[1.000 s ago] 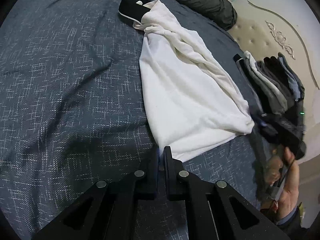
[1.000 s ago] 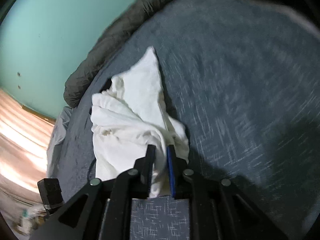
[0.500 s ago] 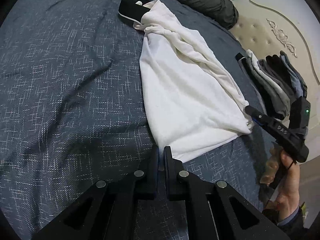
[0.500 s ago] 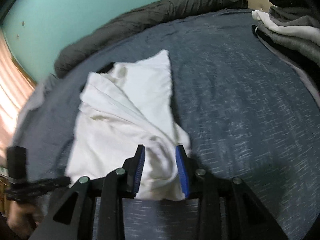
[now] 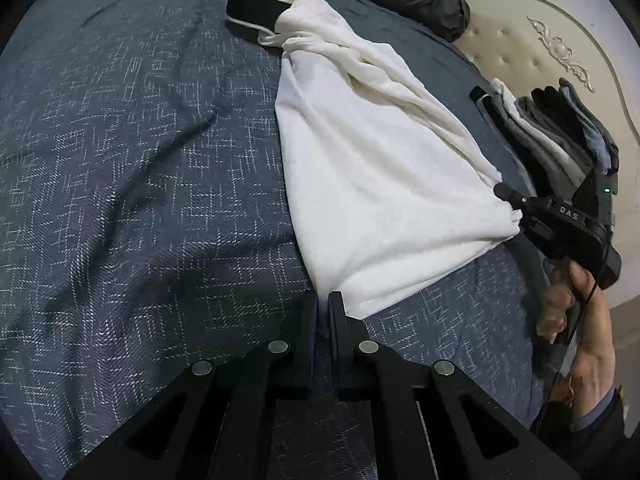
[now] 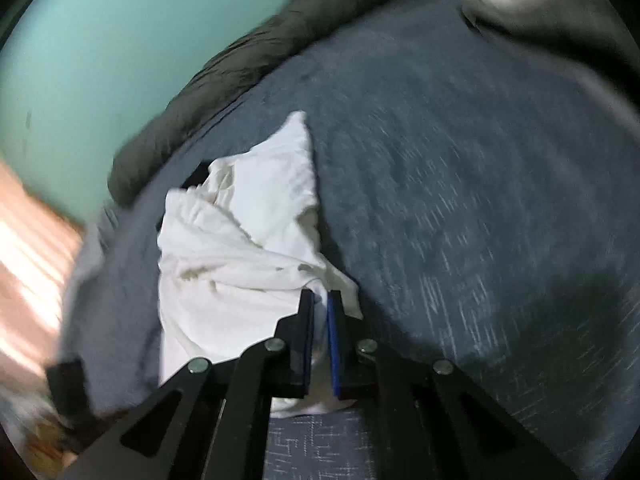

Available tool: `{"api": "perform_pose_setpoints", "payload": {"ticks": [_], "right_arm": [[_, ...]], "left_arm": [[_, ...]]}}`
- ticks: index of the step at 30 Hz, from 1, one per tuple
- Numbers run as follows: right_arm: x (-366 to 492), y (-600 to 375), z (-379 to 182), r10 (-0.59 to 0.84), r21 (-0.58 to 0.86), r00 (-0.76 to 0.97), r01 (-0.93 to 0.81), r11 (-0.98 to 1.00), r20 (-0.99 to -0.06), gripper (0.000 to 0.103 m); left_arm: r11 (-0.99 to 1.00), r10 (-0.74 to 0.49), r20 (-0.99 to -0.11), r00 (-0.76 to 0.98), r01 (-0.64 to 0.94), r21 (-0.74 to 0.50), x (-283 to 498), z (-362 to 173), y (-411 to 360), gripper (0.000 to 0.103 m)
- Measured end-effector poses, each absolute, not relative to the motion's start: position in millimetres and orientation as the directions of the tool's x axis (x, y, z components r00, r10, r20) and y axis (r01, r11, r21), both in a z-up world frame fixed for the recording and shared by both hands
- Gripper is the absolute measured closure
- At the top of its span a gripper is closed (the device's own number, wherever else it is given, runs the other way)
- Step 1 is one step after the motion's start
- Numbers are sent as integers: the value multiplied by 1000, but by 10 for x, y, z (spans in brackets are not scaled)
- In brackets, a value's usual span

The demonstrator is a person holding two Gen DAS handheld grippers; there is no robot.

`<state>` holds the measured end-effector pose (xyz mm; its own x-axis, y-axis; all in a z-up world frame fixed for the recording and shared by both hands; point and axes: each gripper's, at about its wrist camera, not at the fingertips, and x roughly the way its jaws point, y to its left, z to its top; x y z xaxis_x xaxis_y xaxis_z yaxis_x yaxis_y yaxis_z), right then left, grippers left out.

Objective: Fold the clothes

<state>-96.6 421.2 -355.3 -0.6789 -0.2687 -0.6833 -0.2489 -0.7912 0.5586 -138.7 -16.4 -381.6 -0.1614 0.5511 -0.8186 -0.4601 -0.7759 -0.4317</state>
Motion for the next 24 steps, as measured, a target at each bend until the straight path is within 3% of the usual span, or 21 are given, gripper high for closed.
{"api": "perform_pose_setpoints", "payload": {"ticks": [9,14,19,24], "right_arm": [[-964,4293,-3594,-254,561,-663,-300,-772,-704,98],[-936,4342,-3568,-283,606,-687,-284,-743,-669,97],[-849,4237,-3261,-215,522,-719,-234,-820,-660,95],[-1037,3848,-2948,-255,421,-707,-66,-905,-659,73]], "left_arm": [[-776,556,-816,-159,-451,-441,-1380,-3810,-169,97],[-775,571,-804,-163,-432,-462,-1390,-3752,-179,97],[-771,594,-776,-212,-424,-475,-1470,-3539,-230,95],[-777,605,-754,-256,-398,-488,-1664,-3447,-313,91]]}}
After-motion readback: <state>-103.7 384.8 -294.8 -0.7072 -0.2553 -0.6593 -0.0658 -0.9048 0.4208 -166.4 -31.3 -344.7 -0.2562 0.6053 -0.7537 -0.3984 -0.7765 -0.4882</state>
